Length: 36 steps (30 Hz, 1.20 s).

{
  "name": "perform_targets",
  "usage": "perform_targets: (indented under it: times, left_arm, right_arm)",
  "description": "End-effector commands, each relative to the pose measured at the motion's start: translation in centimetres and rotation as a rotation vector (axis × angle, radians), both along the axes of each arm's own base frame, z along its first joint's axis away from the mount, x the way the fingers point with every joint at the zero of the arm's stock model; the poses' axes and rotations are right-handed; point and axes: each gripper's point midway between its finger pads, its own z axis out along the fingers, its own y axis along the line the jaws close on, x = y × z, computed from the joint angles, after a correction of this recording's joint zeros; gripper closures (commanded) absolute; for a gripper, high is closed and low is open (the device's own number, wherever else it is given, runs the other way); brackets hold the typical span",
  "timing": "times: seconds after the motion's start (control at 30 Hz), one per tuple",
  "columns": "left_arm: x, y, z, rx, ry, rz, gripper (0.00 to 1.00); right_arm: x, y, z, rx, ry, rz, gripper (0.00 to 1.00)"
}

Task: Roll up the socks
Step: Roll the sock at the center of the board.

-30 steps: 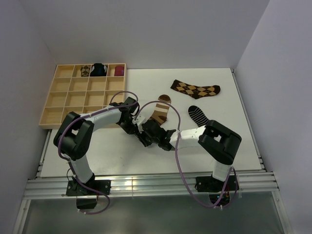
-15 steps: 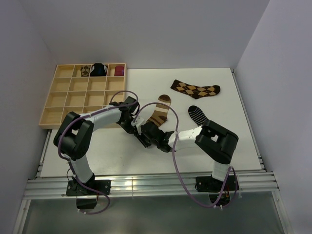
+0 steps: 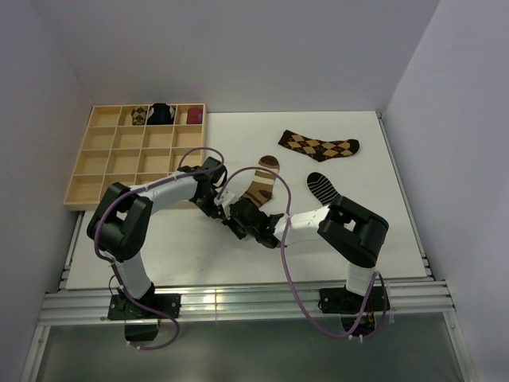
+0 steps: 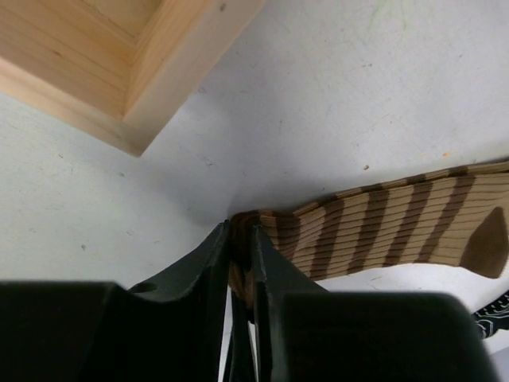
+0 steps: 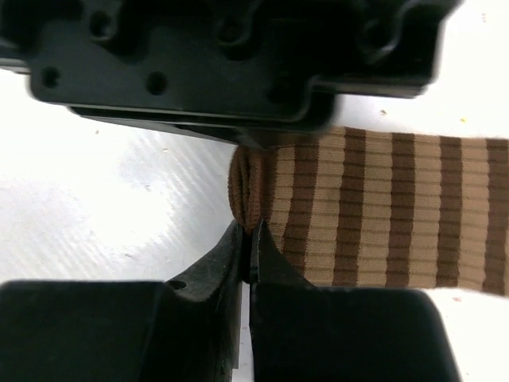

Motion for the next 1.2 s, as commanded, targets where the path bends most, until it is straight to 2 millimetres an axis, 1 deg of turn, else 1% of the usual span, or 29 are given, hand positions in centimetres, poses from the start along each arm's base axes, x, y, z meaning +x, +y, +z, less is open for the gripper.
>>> perform_targets:
  times: [0.0,0.03,0.07,0.13,0.17,0.2,0.23,0.27,0.3,0.33,0.37,0.4,0.43,0.47,0.5,0.53,0.57,0.6,0.63,0.67,0.73,0.8,0.83,0.93,0.97,1.0,1.03,1.17]
  left_arm:
    - [1.3,-0.4,2.1,-0.052,-0.071,0.037,0.77]
    - [1.4,-0.5,2.4,-0.054,-0.087,0.037,0.76]
    - [1.6,-0.1,2.9,-0.051,-0.113,0.043,0.71]
    - [2.0,-0.1,3.6,-0.062,-0.156,0.049,0.65]
    - [2.0,0.1,4.2,-0.068,-0.183,0.052,0.6]
    - [2.5,-0.1,4.7,-0.088,-0.217,0.053,0.58]
    - [2.5,-0.1,5.1,-0.098,-0.238,0.055,0.55]
    - [2.1,0.1,5.5,-0.112,-0.258,0.059,0.51]
    - [2.1,0.3,5.8,-0.12,-0.281,0.064,0.49]
    - [2.6,0.2,6.5,-0.139,-0.326,0.067,0.47]
    - [2.1,0.7,6.8,-0.147,-0.35,0.07,0.45]
    - [2.1,1.0,7.2,-0.148,-0.38,0.073,0.44]
    - [2.1,1.1,7.1,-0.158,-0.419,0.058,0.43]
    - [2.0,1.2,8.3,-0.18,-0.467,0.054,0.41]
    - [1.9,1.2,8.7,-0.193,-0.498,0.049,0.41]
    - [1.1,1.9,7.5,-0.181,-0.499,0.04,0.4]
    - [1.4,1.7,9.0,-0.223,-0.571,0.042,0.4]
    - [1.1,1.9,9.0,-0.233,-0.589,0.044,0.4]
    - [0.1,2.4,7.5,-0.228,-0.576,0.046,0.4]
    - [0.4,2.2,8.6,-0.268,-0.632,0.05,0.4]
    - [-0.4,2.6,7.6,-0.285,-0.643,0.052,0.4]
    - [-0.5,2.5,7.4,-0.303,-0.663,0.05,0.4]
    - [-0.8,2.5,6.9,-0.303,-0.659,0.039,0.4]
    - [-0.9,2.1,6.2,-0.307,-0.653,0.025,0.45]
    - [-0.9,1.9,5.6,-0.305,-0.636,0.017,0.47]
    - [-0.8,1.7,5.5,-0.309,-0.637,0.012,0.48]
    - [-0.9,1.5,4.8,-0.302,-0.616,0.008,0.5]
    - [-1.1,0.9,3.5,-0.307,-0.573,-0.009,0.57]
  right_arm:
    - [-1.4,0.6,-0.5,0.023,0.102,0.056,1.0]
    - [-1.5,0.6,-0.5,0.032,0.127,0.056,1.0]
    - [-1.5,0.6,-0.3,0.056,0.163,0.071,1.0]
    - [-1.4,0.6,0.0,0.089,0.218,0.078,1.0]
    - [-0.7,0.1,0.0,0.106,0.243,0.064,1.0]
    - [-1.1,0.3,0.2,0.138,0.292,0.084,1.0]
    - [-1.2,0.2,0.1,0.151,0.318,0.092,1.0]
    - [-1.1,0.2,0.1,0.167,0.348,0.097,1.0]
    - [-1.0,-0.1,0.3,0.194,0.391,0.1,1.0]
    - [-0.9,-0.1,0.4,0.208,0.416,0.105,1.0]
    - [-0.8,-0.2,0.1,0.21,0.444,0.101,1.0]
    - [-0.6,-0.3,0.4,0.231,0.482,0.103,1.0]
    - [-0.6,-0.3,0.3,0.238,0.509,0.101,1.0]
    - [-0.7,-0.4,-0.2,0.239,0.541,0.095,1.0]
    - [-0.7,-0.4,-0.3,0.255,0.577,0.087,1.0]
    - [-0.4,-0.4,0.1,0.279,0.613,0.093,1.0]
    - [-0.4,-0.6,-0.5,0.277,0.647,0.079,1.0]
    - [-0.3,-0.7,-0.5,0.292,0.676,0.061,1.0]
    - [0.2,-0.9,-0.4,0.313,0.687,0.051,1.0]
    - [0.2,-1.1,-0.6,0.323,0.716,0.041,1.0]
    - [0.5,-1.4,-0.4,0.365,0.772,0.02,1.0]
    - [0.4,-1.8,-0.9,0.375,0.835,-0.018,1.0]
    - [0.4,-1.9,-1.0,0.384,0.855,-0.027,1.0]
    - [0.5,-2.4,-1.4,0.417,0.926,-0.072,1.0]
    - [0.3,-2.6,-1.5,0.432,0.963,-0.087,1.0]
    - [0.3,-2.6,-1.6,0.443,0.968,-0.087,1.0]
    - [0.3,-2.7,-1.7,0.447,0.977,-0.092,1.0]
    - [0.2,-2.9,-2.2,0.453,1.008,-0.129,1.0]
